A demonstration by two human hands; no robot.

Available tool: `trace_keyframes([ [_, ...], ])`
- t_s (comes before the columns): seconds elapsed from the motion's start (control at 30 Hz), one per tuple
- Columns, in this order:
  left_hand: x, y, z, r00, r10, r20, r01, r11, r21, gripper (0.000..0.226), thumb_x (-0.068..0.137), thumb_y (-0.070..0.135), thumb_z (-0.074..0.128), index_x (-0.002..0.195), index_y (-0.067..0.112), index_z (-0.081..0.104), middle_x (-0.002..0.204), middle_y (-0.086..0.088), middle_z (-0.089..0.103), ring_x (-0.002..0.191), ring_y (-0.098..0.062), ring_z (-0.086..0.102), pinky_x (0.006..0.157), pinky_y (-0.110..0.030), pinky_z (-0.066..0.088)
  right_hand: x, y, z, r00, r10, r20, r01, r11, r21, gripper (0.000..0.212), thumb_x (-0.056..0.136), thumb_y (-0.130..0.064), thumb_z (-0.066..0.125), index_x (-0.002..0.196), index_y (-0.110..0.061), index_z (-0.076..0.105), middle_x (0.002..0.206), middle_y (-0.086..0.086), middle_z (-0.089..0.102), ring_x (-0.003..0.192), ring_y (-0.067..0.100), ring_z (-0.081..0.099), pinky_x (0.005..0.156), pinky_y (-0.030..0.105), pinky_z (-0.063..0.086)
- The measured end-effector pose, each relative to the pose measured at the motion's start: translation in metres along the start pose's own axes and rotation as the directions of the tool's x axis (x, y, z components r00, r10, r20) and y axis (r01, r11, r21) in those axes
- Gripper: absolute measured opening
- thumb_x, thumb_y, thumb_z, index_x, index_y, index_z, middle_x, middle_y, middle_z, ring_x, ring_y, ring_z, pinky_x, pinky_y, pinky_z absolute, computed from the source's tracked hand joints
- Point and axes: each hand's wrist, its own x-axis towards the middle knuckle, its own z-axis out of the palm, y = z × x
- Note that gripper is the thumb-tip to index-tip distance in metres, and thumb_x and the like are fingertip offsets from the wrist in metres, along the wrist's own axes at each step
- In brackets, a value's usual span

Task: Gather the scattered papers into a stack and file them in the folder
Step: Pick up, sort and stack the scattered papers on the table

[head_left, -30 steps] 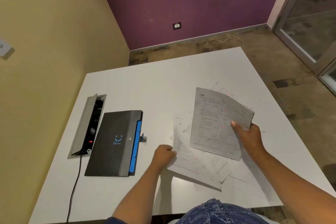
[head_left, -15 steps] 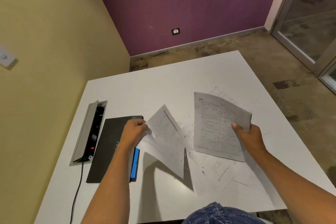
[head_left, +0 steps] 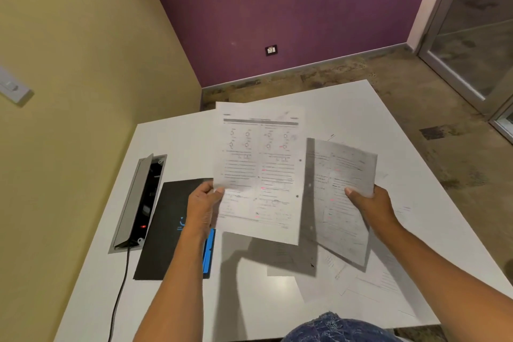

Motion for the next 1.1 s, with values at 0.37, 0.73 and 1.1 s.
trace_keyframes([
  [0.37, -0.028, -0.036, 0.068, 0.974, -0.115, 0.194, 0.093, 0.988, 0.120, 0.027, 0.084, 0.013, 0.083, 0.108, 0.003, 0.073, 0.105, -0.011, 0.080, 0.098, -0.030, 0.077, 0.087, -0.041, 0.062, 0.003, -0.015, 0.038, 0.974, 0.050, 0.222, -0.050, 0.999, -0.006, 0.026, 0.096, 0.000, 0.066, 0.121, -0.005, 0.070, 0.097, 0.000, 0.079, 0.082, 0.014, 0.075, 0.065, 0.024, 0.059],
  [0.73, -0.023, -0.035, 0.068, 0.975, -0.126, 0.182, 0.104, 0.987, 0.125, 0.030, 0.091, 0.018, 0.076, 0.120, 0.011, 0.071, 0.115, -0.001, 0.078, 0.104, -0.018, 0.075, 0.079, -0.027, 0.060, -0.002, -0.017, 0.031, 0.965, 0.052, 0.256, -0.083, 0.990, 0.113, 0.030, 0.092, -0.001, 0.070, 0.119, -0.013, 0.071, 0.104, 0.002, 0.079, 0.092, 0.018, 0.076, 0.079, 0.032, 0.062],
  [1.1, 0.008, -0.006, 0.035, 0.986, -0.069, 0.150, -0.015, 0.866, 0.499, 0.010, 0.097, 0.018, 0.066, 0.100, 0.011, 0.074, 0.097, -0.012, 0.079, 0.084, -0.030, 0.073, 0.072, -0.040, 0.056, 0.001, -0.017, 0.010, 0.967, 0.108, 0.230, -0.157, 0.966, 0.205, 0.034, 0.088, -0.004, 0.073, 0.121, -0.011, 0.069, 0.108, 0.011, 0.078, 0.092, 0.025, 0.076, 0.068, 0.031, 0.062],
])
